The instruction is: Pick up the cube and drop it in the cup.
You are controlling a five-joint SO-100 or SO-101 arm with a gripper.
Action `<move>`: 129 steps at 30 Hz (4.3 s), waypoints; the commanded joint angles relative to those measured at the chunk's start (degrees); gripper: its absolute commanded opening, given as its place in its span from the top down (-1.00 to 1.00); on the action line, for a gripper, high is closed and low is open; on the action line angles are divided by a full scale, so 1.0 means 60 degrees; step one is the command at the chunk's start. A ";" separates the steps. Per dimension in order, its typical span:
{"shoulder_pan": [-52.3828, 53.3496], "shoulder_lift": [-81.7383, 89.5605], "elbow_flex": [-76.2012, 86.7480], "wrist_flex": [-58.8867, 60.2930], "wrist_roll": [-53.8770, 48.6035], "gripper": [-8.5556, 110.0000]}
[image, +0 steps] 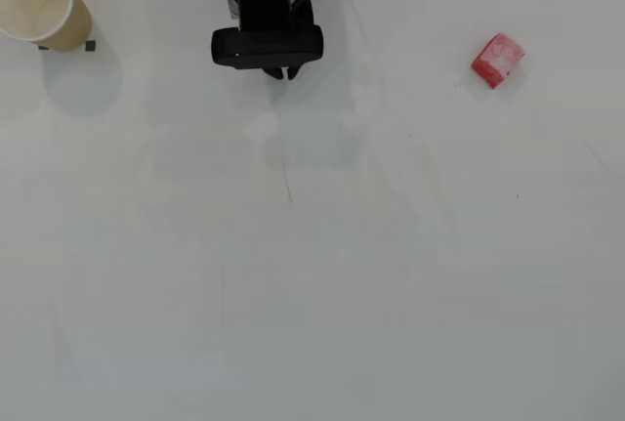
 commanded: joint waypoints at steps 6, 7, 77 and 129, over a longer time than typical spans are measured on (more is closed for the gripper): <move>-0.0059 0.0337 0.0352 -0.3896 0.0044 0.85; -0.0059 0.0337 0.0352 -0.4336 0.0044 0.85; -0.7852 0.0337 0.0352 -0.6328 0.0044 0.86; -0.9932 0.0308 0.0352 -0.4717 0.0059 0.06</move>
